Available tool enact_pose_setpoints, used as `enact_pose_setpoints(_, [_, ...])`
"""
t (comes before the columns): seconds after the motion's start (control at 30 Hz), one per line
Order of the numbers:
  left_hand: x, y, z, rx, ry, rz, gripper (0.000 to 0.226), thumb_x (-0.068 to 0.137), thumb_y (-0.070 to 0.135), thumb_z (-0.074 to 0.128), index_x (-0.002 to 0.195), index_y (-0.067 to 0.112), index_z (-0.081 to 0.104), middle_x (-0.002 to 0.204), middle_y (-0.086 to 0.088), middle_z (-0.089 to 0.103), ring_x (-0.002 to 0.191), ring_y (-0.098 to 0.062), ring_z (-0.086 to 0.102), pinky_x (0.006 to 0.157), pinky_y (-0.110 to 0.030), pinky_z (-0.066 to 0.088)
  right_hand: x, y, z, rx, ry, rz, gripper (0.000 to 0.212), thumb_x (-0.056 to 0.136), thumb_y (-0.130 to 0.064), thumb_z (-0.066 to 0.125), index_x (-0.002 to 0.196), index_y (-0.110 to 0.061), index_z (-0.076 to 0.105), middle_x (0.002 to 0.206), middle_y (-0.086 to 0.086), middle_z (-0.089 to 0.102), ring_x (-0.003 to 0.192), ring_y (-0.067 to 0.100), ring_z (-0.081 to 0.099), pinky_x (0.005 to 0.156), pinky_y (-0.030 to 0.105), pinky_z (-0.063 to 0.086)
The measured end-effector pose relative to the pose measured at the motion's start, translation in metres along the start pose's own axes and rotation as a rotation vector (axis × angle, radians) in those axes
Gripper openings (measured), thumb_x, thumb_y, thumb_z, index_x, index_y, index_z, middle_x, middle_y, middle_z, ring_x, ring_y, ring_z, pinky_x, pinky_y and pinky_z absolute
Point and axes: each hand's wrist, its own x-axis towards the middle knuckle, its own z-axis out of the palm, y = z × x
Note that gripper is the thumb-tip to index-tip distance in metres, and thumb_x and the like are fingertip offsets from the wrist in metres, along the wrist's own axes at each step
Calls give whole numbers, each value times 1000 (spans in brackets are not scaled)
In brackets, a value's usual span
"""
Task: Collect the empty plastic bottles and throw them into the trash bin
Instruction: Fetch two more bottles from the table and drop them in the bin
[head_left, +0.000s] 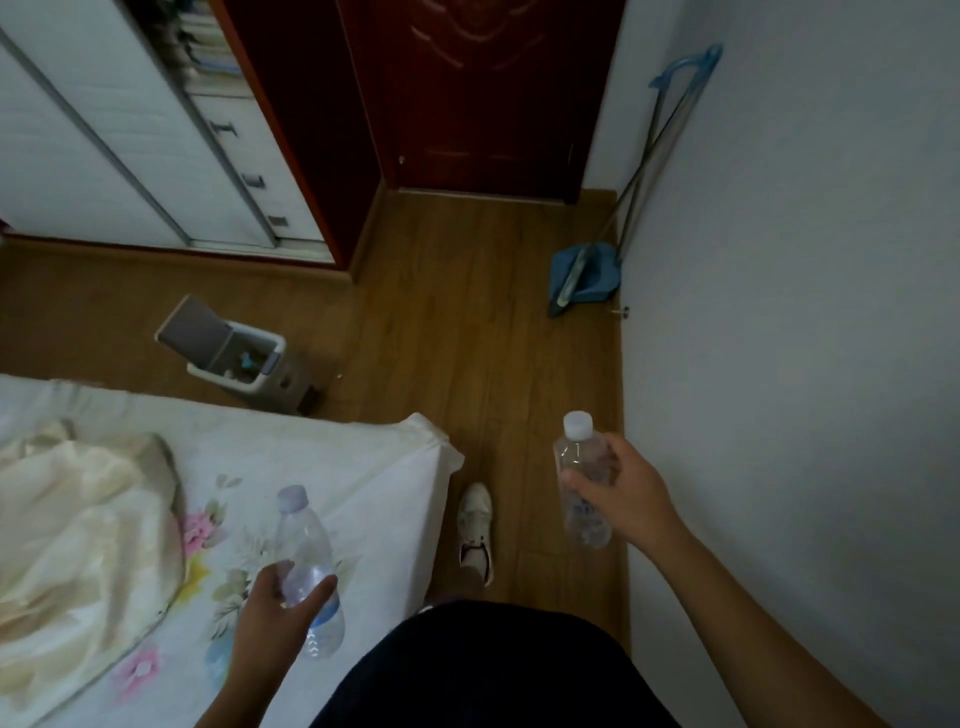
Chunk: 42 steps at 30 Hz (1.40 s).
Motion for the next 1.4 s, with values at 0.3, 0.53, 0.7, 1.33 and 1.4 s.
enact_pose_setpoints(0.3, [148,184,50,82,-193,121,52,82,41,80,121,13,60,111,-10,67,105,-35,65,94,-46,48,113,-3,-39,-36,153,211,46,76,-44,82,114,-36,57,99,-24,63,96,9,63,74,22,44])
enact_pose_setpoints(0.53, [223,343,78,91,-398,346,49,82,37,80,121,19,56,107,0,68,95,-19,67,83,-36,52,173,-7,-77,-45,280,333,33,79,-41,80,99,-39,54,89,-21,62,83,-6,58,66,20,41])
enact_pose_setpoints(0.7, [279,417,93,22,-377,327,56,83,32,80,129,15,53,113,-4,67,101,-25,68,87,-44,56,264,-23,-106,-89,269,341,39,80,-40,81,108,-30,56,90,-16,60,87,13,60,76,31,43])
enact_pose_setpoints(1.33, [341,367,61,-264,331,-415,54,73,55,82,110,26,57,98,2,66,87,-21,62,71,-36,45,673,-339,6,-384,-472,-128,88,72,-55,79,147,-29,41,138,-6,56,126,22,54,96,43,49])
enact_pose_setpoints(1.4, [344,350,60,-287,379,-493,59,70,58,82,112,24,56,101,0,66,87,-19,61,73,-35,43,689,-369,46,-409,-535,-177,90,71,-55,79,147,-31,39,140,-8,54,127,19,53,89,38,49])
